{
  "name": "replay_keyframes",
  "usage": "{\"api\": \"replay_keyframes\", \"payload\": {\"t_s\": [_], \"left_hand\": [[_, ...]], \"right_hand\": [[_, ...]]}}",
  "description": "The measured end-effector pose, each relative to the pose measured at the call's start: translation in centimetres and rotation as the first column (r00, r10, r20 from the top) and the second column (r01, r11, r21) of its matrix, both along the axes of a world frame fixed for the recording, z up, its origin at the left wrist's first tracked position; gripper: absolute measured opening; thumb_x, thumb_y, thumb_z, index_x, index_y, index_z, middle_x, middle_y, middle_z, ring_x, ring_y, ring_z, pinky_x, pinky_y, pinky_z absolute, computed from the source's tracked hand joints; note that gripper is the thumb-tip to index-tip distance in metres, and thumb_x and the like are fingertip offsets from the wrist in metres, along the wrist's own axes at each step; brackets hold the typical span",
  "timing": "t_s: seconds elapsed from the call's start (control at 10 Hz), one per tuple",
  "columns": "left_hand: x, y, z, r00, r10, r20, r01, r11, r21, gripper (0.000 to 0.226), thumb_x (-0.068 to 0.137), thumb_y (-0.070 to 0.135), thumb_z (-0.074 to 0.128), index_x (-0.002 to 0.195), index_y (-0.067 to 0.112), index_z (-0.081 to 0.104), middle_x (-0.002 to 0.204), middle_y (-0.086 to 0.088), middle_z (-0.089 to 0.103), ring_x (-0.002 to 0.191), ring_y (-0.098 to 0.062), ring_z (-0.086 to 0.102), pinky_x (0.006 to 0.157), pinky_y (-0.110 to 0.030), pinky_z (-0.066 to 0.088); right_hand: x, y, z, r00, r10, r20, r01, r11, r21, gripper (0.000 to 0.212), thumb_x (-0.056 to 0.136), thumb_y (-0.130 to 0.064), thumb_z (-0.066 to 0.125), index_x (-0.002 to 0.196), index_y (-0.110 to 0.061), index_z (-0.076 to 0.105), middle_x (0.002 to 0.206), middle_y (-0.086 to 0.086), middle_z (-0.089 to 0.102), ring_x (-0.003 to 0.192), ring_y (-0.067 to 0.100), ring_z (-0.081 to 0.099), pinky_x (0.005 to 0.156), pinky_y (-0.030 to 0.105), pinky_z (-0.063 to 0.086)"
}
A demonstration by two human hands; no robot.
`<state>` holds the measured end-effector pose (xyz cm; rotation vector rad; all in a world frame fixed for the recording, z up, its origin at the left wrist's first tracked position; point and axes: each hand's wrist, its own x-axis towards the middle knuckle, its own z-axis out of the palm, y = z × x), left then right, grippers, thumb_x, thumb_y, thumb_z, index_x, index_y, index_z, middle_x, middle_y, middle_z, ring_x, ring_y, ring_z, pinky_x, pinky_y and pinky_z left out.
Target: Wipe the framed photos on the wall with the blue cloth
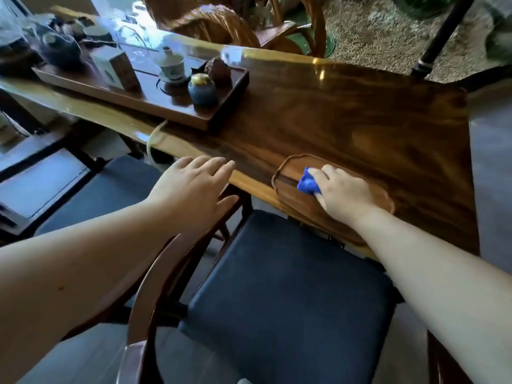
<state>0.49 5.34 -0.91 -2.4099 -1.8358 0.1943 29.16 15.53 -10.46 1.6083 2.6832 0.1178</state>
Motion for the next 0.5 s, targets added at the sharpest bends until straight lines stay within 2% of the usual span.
{"api": "replay_keyframes", "payload": {"t_s": [0.1,0.2,0.3,0.4,0.5], "left_hand": [[0.0,0.0,-1.7,1.000,0.005,0.018,-0.004,1.000,-0.031,0.074,0.089,0.061,0.029,0.144,0.012,0.036,0.146,-0.009,0.047,0.133,-0.028,0.042,0.110,-0.044,0.034],[-0.4,0.0,-2.7,1.000,-0.012,0.016,0.013,0.999,-0.036,0.072,0.091,0.060,0.035,0.145,0.012,0.035,0.146,-0.007,0.047,0.134,-0.025,0.041,0.109,-0.043,0.035],[-0.8,-0.3,-2.8,1.000,-0.020,0.000,0.020,0.999,-0.036,0.072,0.092,0.060,0.036,0.146,0.013,0.034,0.147,-0.007,0.046,0.135,-0.025,0.040,0.111,-0.043,0.034],[-1.9,-0.8,-1.9,1.000,-0.003,-0.003,0.003,0.999,-0.036,0.076,0.092,0.063,0.026,0.149,0.013,0.026,0.152,-0.009,0.039,0.140,-0.025,0.032,0.115,-0.044,0.028],[-3.5,-2.4,0.2,0.998,0.053,-0.029,-0.055,0.996,-0.066,0.082,0.089,0.068,0.014,0.151,0.015,0.020,0.156,-0.010,0.032,0.143,-0.027,0.027,0.117,-0.046,0.024]], "right_hand": [[0.0,0.7,-1.7,0.998,-0.040,0.041,0.040,0.999,-0.013,0.057,0.093,-0.042,0.045,0.144,-0.019,0.033,0.131,0.006,0.049,0.112,0.027,0.047,0.081,0.041,0.046],[0.1,0.1,-3.6,0.994,-0.108,0.030,0.111,0.984,-0.141,0.067,0.094,-0.054,0.030,0.149,-0.018,0.016,0.149,0.004,0.034,0.133,0.026,0.033,0.106,0.047,0.029],[0.0,-0.2,-3.3,0.983,-0.165,0.075,0.178,0.954,-0.240,0.080,0.090,-0.066,0.022,0.150,-0.019,0.002,0.158,0.008,0.014,0.143,0.028,0.012,0.113,0.055,0.010],[-1.9,-0.3,-0.5,0.983,-0.148,0.107,0.172,0.945,-0.276,0.090,0.084,-0.075,0.022,0.150,-0.020,-0.004,0.159,0.011,0.000,0.144,0.032,0.002,0.112,0.058,0.004],[-5.7,-1.3,3.2,0.997,0.062,0.044,-0.055,0.987,-0.149,0.090,0.080,-0.076,0.020,0.150,-0.023,-0.001,0.159,0.012,0.004,0.144,0.032,0.006,0.113,0.057,0.009]]}}
